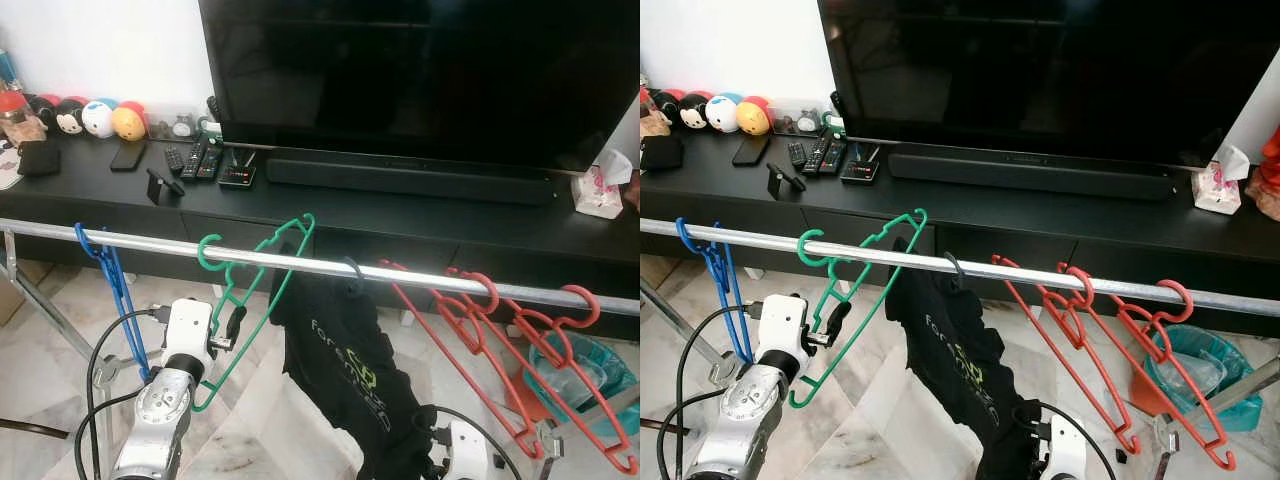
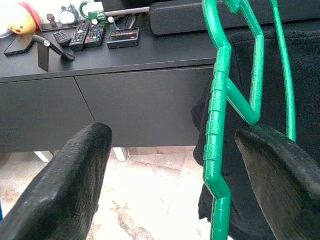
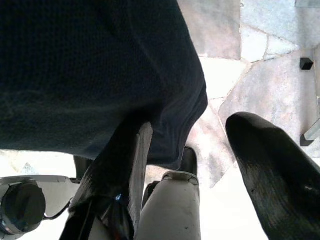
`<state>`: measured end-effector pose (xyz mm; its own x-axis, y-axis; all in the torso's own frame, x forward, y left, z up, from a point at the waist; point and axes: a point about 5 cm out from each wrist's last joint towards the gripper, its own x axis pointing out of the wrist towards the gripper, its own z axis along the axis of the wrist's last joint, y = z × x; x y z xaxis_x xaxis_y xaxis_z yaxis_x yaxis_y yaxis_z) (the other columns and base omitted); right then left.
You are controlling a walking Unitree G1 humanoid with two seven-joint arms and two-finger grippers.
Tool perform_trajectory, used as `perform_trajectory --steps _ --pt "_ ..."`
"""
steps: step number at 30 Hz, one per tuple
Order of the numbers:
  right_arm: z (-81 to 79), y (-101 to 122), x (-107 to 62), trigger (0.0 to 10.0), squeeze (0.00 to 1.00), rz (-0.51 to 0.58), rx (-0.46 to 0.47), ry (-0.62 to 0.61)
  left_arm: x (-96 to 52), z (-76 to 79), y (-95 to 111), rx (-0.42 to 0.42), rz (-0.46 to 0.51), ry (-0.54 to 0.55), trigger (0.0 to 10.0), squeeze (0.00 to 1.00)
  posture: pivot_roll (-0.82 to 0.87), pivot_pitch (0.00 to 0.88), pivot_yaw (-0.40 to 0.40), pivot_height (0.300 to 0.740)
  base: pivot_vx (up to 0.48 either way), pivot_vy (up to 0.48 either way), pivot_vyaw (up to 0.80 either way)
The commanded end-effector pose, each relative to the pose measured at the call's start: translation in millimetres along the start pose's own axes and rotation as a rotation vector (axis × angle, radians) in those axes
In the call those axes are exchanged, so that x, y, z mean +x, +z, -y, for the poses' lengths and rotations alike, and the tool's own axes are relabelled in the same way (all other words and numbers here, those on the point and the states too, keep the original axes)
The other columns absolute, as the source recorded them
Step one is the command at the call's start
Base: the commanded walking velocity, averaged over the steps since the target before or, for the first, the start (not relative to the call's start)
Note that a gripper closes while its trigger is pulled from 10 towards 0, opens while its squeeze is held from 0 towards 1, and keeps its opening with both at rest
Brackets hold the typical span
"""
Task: Hang hanger
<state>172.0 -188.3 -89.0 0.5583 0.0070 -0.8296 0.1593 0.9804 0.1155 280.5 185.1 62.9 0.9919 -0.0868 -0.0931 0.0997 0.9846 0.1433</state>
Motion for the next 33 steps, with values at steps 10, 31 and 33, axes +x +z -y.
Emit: perform_trajectory --steps 10,31,33 --pt "1.0 0.2 -0.1 10.0 0.0 -0.001 -0.001 -0.007 4.1 3.6 7.0 -0.011 0.018 -0.004 10.0 0.0 0.05 0.0 -0.028 0.74 0.0 0.0 0.0" --pt "0.9 0.4 0.1 10.0 0.0 -0.005 -0.01 -0.008 18.2 -12.6 15.9 0.242 -0.048 0.208 10.0 0.0 0.05 0.0 -0.028 0.74 0.0 0.0 0.0" --pt "0.8 0.6 0.1 10.0 0.0 -0.007 -0.011 -0.006 17.8 -10.0 13.0 0.251 -0.066 0.194 10.0 0.0 0.05 0.0 -0.029 0.74 0.0 0.0 0.0"
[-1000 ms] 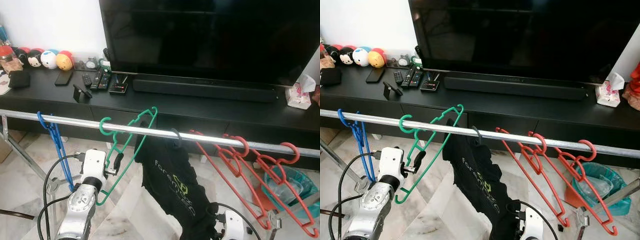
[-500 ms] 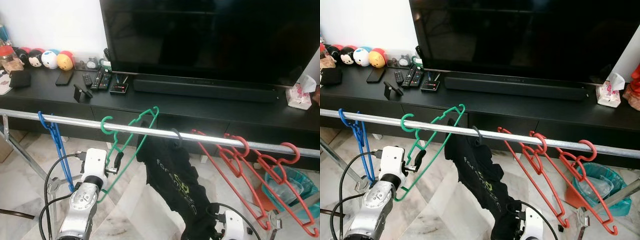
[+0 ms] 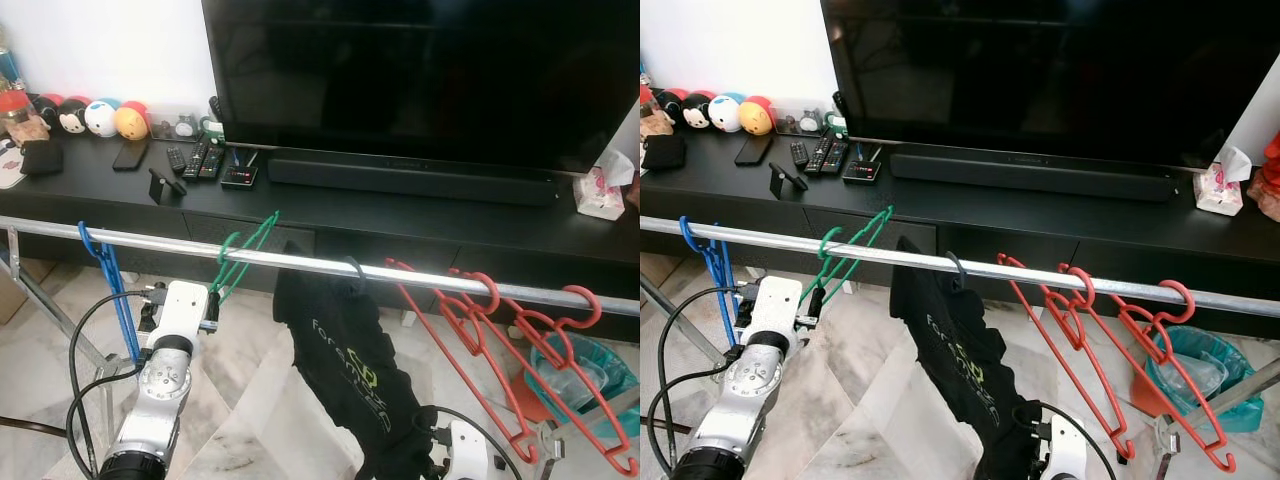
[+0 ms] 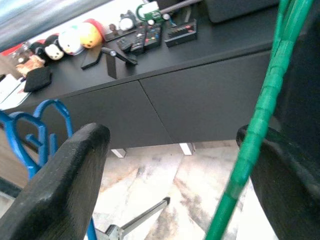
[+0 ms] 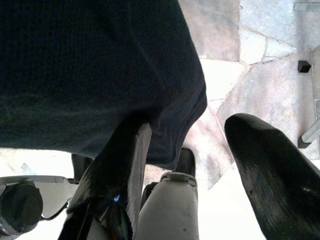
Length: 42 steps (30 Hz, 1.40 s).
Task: Hang hanger
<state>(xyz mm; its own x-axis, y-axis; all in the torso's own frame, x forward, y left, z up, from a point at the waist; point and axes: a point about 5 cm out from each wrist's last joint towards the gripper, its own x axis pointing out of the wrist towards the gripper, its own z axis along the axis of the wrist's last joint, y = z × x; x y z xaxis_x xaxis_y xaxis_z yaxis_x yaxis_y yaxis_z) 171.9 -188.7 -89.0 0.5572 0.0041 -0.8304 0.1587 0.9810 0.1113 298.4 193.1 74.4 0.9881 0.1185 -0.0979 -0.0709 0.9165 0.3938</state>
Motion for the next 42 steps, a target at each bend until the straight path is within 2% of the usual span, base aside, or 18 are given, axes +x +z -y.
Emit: perform_trajectory --steps 1,7,17,19,26,32,40,42 --pt "0.4 0.6 0.2 10.0 0.0 -0.006 -0.008 -0.003 1.1 2.2 1.2 0.014 -0.01 -0.009 10.0 0.0 0.05 0.0 -0.029 0.74 0.0 0.0 0.0" --pt "0.1 0.7 0.3 10.0 0.0 -0.008 -0.01 0.0 -0.5 9.6 -3.1 0.006 -0.039 -0.048 10.0 0.0 0.05 0.0 -0.029 0.74 0.0 0.0 0.0" --pt "1.2 0.8 0.1 10.0 0.0 -0.005 -0.007 -0.004 -1.9 13.9 -1.2 -0.133 -0.043 -0.038 10.0 0.0 0.05 0.0 -0.033 0.74 0.0 0.0 0.0" --pt "1.4 0.8 0.0 10.0 0.0 -0.005 -0.007 -0.004 -2.9 13.2 -0.5 -0.185 -0.034 -0.05 0.0 0.0 0.05 0.0 -0.034 0.74 0.0 0.0 0.0" --pt "1.1 0.8 0.1 10.0 0.0 -0.005 -0.008 -0.001 -3.7 13.5 0.4 -0.204 -0.024 -0.062 0.0 0.0 0.05 0.0 -0.033 0.74 0.0 0.0 0.0" --pt "0.8 0.9 0.1 10.0 0.0 -0.003 -0.007 -0.002 -7.9 19.5 7.7 -0.235 0.036 -0.137 0.0 0.0 0.05 0.0 -0.032 0.74 0.0 0.0 0.0" --pt "1.0 1.1 0.1 10.0 0.0 -0.001 -0.005 -0.003 -22.4 13.7 7.9 -0.241 0.092 -0.213 0.0 0.0 0.06 0.0 -0.036 0.74 0.0 0.0 0.0" --pt "1.3 1.4 0.1 10.0 0.0 0.0 -0.007 -0.002 -30.8 9.8 5.4 -0.234 0.102 -0.245 0.0 0.0 0.06 0.0 -0.039 0.74 0.0 0.0 0.0"
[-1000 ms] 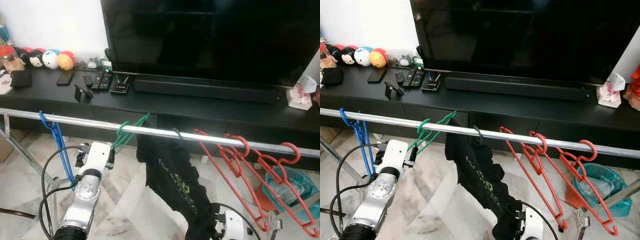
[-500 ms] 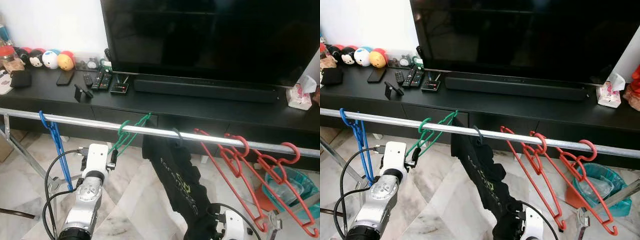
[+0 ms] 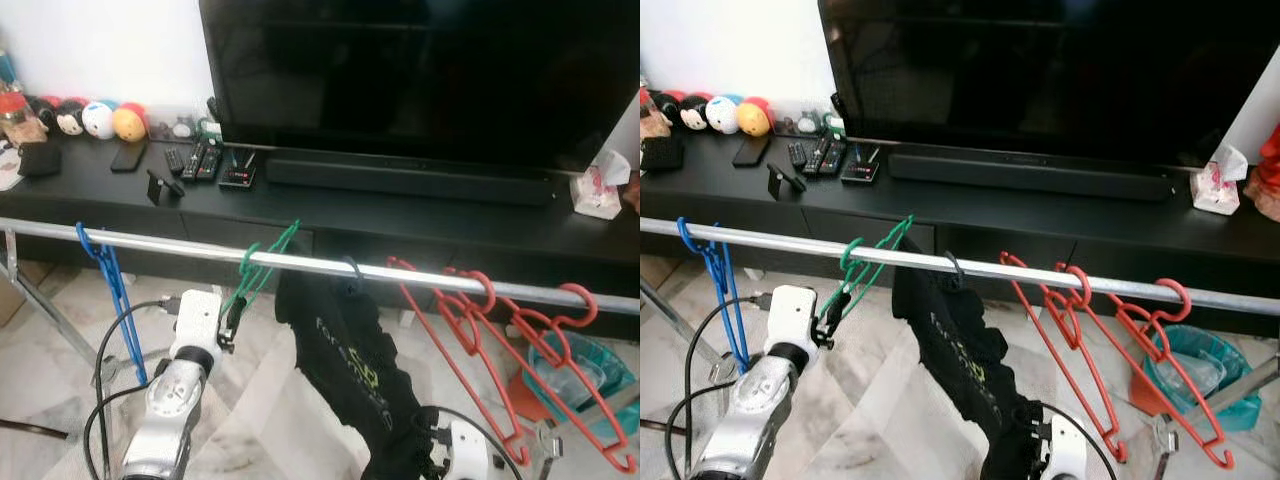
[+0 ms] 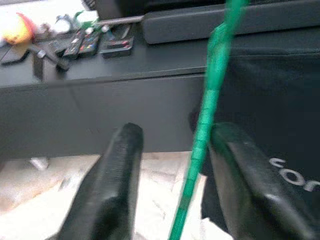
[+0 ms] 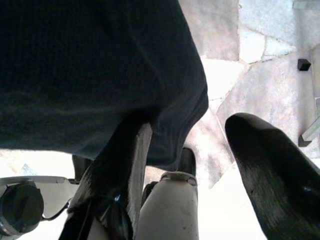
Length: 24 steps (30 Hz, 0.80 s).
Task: Hang hanger
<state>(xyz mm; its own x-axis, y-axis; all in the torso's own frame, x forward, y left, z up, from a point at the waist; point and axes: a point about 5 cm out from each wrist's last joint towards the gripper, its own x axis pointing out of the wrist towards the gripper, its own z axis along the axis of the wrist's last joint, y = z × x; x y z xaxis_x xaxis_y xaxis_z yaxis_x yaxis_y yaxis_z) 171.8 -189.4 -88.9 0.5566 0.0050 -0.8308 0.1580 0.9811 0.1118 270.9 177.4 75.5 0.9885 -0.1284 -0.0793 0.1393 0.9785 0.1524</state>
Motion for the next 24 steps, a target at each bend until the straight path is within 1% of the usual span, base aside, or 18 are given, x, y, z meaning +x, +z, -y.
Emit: perform_trajectory --steps 1,2,5,7,11,12,13,14,15,17,18,19,24 --pt "0.6 1.5 0.2 10.0 0.0 0.0 -0.007 -0.002 -3.8 -1.6 2.2 -0.001 0.013 -0.02 0.0 0.0 0.06 0.0 -0.04 0.74 0.0 0.0 0.0" --pt "1.0 1.7 0.2 10.0 0.0 0.0 -0.01 -0.002 -9.3 -3.0 -0.8 -0.003 0.002 -0.034 0.0 0.0 0.07 0.0 -0.043 0.74 0.0 0.0 0.0" --pt "1.6 2.0 0.1 10.0 0.0 -0.001 -0.011 -0.003 -15.6 -5.8 -6.1 0.011 -0.02 -0.034 0.0 0.0 0.07 0.0 -0.048 0.74 0.0 0.0 0.0" --pt "2.0 2.3 0.1 10.0 0.0 -0.002 -0.016 -0.003 -16.3 -7.3 -8.5 0.006 -0.029 -0.019 0.0 0.0 0.07 0.0 -0.05 0.74 0.0 0.0 0.0" --pt "2.1 2.6 0.1 10.0 0.0 -0.002 -0.019 -0.001 -15.3 -7.1 -6.7 0.006 -0.025 -0.006 0.0 0.0 0.07 0.0 -0.052 0.74 0.0 0.0 0.0" --pt "2.1 2.8 0.2 10.0 0.0 -0.001 -0.018 -0.001 -14.5 -6.3 -4.8 -0.009 -0.017 -0.007 0.4 0.0 0.07 0.0 -0.052 0.74 0.0 0.0 0.0" --pt "2.1 2.8 0.2 10.0 0.0 -0.001 -0.018 -0.001 -14.5 -6.3 -4.8 -0.009 -0.017 -0.007 0.4 0.0 0.07 0.0 -0.052 0.74 0.0 0.0 0.0" --pt "2.3 2.9 0.1 10.0 0.0 0.0 -0.018 -0.002 -13.2 -4.8 -0.4 -0.029 0.005 -0.011 9.6 0.0 0.07 0.0 -0.053 0.74 0.0 0.0 0.0" --pt "2.5 3.0 0.1 10.0 0.0 0.0 -0.017 -0.003 -12.3 -1.9 6.6 -0.055 0.04 -0.03 10.0 0.0 0.07 0.0 -0.053 0.74 0.0 0.0 0.0" --pt "2.5 3.0 0.1 10.0 0.0 0.0 -0.017 -0.003 -12.3 -1.9 6.6 -0.055 0.04 -0.03 10.0 0.0 0.07 0.0 -0.053 0.74 0.0 0.0 0.0" --pt "2.6 3.1 0.1 10.0 0.0 0.001 -0.017 -0.003 -12.2 1.4 12.6 -0.076 0.067 -0.059 10.0 0.0 0.07 0.0 -0.053 0.74 0.0 0.0 0.0" --pt "2.6 3.1 0.1 10.0 0.0 0.001 -0.018 -0.003 -12.3 2.5 14.4 -0.081 0.076 -0.071 10.0 0.0 0.07 0.0 -0.053 0.74 0.0 0.0 0.0" --pt "2.4 3.1 0.1 10.0 0.0 0.0 -0.021 0.001 -13.1 3.8 19.1 -0.069 0.087 -0.094 10.0 0.0 0.07 0.0 -0.053 0.74 0.0 0.0 0.0"
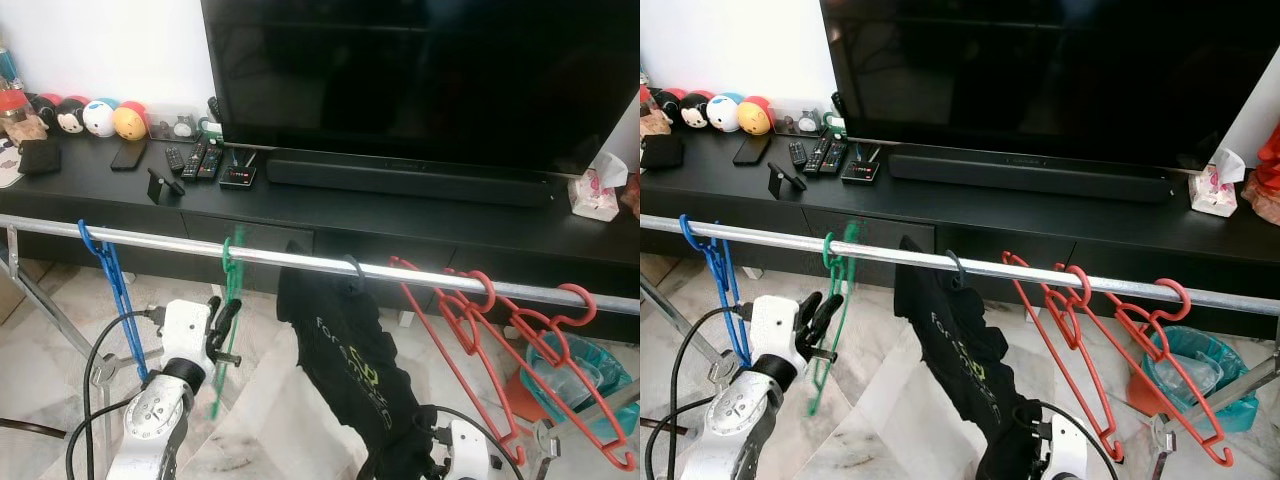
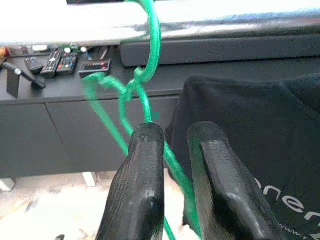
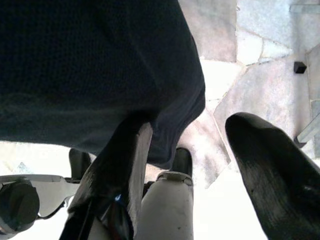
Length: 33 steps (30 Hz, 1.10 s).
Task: Hang hanger
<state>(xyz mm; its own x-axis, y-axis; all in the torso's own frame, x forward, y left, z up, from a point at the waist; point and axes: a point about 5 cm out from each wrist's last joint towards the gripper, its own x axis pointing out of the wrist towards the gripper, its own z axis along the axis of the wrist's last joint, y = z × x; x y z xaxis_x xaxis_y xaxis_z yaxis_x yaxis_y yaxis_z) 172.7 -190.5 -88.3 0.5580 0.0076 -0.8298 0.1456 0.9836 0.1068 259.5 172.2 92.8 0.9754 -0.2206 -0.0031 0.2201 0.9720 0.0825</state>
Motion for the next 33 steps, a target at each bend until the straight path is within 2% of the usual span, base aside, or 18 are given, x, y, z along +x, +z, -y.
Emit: perform_trajectory --steps 1,7,11,14,18,20,24,25,27,28,30,31,32,33 --pt "1.5 1.8 0.1 10.0 0.0 -0.002 -0.007 -0.002 -0.9 -0.1 2.4 0.006 -0.004 -0.018 10.0 0.0 0.07 0.0 -0.053 0.74 0.0 0.0 0.0" --pt "1.5 1.6 0.1 10.0 0.0 -0.002 -0.005 -0.003 -0.3 -1.6 0.4 0.038 -0.039 -0.003 10.0 0.0 0.07 0.0 -0.051 0.74 0.0 0.0 0.0" --pt "1.7 1.2 0.0 10.0 0.0 -0.003 -0.004 -0.004 -1.8 -11.2 14.8 0.029 0.032 0.085 10.0 0.0 0.07 0.0 -0.051 0.74 0.0 0.0 0.0" --pt "1.8 1.2 0.0 10.0 0.0 -0.003 -0.004 -0.005 -2.8 -12.1 17.0 0.025 0.043 0.092 10.0 0.0 0.07 0.0 -0.051 0.74 0.0 0.0 0.0" --pt "2.2 0.8 -0.1 10.0 0.0 -0.004 -0.003 -0.007 -15.5 -16.1 19.3 0.024 0.045 0.119 10.0 0.0 0.07 0.0 -0.05 0.74 0.0 0.0 0.0" --pt "2.3 0.7 -0.1 10.0 0.0 -0.005 -0.005 -0.007 -22.8 -17.2 5.8 0.037 -0.021 0.122 10.0 0.0 0.08 0.0 -0.05 0.74 0.0 0.0 0.0" --pt "1.7 0.7 0.0 10.0 0.0 -0.007 -0.007 -0.006 -41.2 -24.2 -38.7 0.033 -0.211 0.178 10.0 0.0 0.08 0.0 -0.051 0.74 0.0 0.0 0.0" --pt "1.3 0.6 0.0 10.0 0.0 -0.006 -0.006 -0.006 -48.6 -25.4 -56.4 0.028 -0.295 0.195 10.0 0.0 0.08 0.0 -0.049 0.74 0.0 0.0 0.0" --pt "1.3 0.5 0.0 10.0 0.0 -0.005 -0.003 -0.008 -51.4 -24.6 -64.4 0.018 -0.329 0.19 10.0 0.0 0.07 0.0 -0.046 0.74 0.0 0.0 0.0" --pt "1.6 0.2 -0.1 10.0 0.0 -0.004 0.004 -0.013 -55.6 -23.8 -80.3 0.025 -0.404 0.187 10.0 0.0 0.07 0.0 -0.046 0.74 0.0 0.0 0.0" --pt "1.6 0.0 -0.1 10.0 0.0 -0.004 0.004 -0.015 -57.9 -23.6 -91.8 0.008 -0.458 0.194 10.0 0.0 0.07 0.0 -0.046 0.74 0.0 0.0 0.0" --pt "1.8 -0.1 -0.1 10.0 0.0 -0.005 0.003 -0.015 -59.1 -22.7 -104.5 0.015 -0.521 0.196 10.0 0.0 0.07 0.0 -0.048 0.74 0.0 0.0 0.0" --pt "1.8 -0.1 -0.1 10.0 0.0 -0.005 0.003 -0.015 -59.1 -22.7 -104.5 0.015 -0.521 0.196 10.0 0.0 0.07 0.0 -0.048 0.74 0.0 0.0 0.0" --pt "2.0 -0.3 -0.2 10.0 0.0 -0.006 0.002 -0.015 -59.2 -20.8 -113.1 0.01 -0.558 0.191 10.0 0.0 0.07 0.0 -0.049 0.74 0.0 0.0 0.0"
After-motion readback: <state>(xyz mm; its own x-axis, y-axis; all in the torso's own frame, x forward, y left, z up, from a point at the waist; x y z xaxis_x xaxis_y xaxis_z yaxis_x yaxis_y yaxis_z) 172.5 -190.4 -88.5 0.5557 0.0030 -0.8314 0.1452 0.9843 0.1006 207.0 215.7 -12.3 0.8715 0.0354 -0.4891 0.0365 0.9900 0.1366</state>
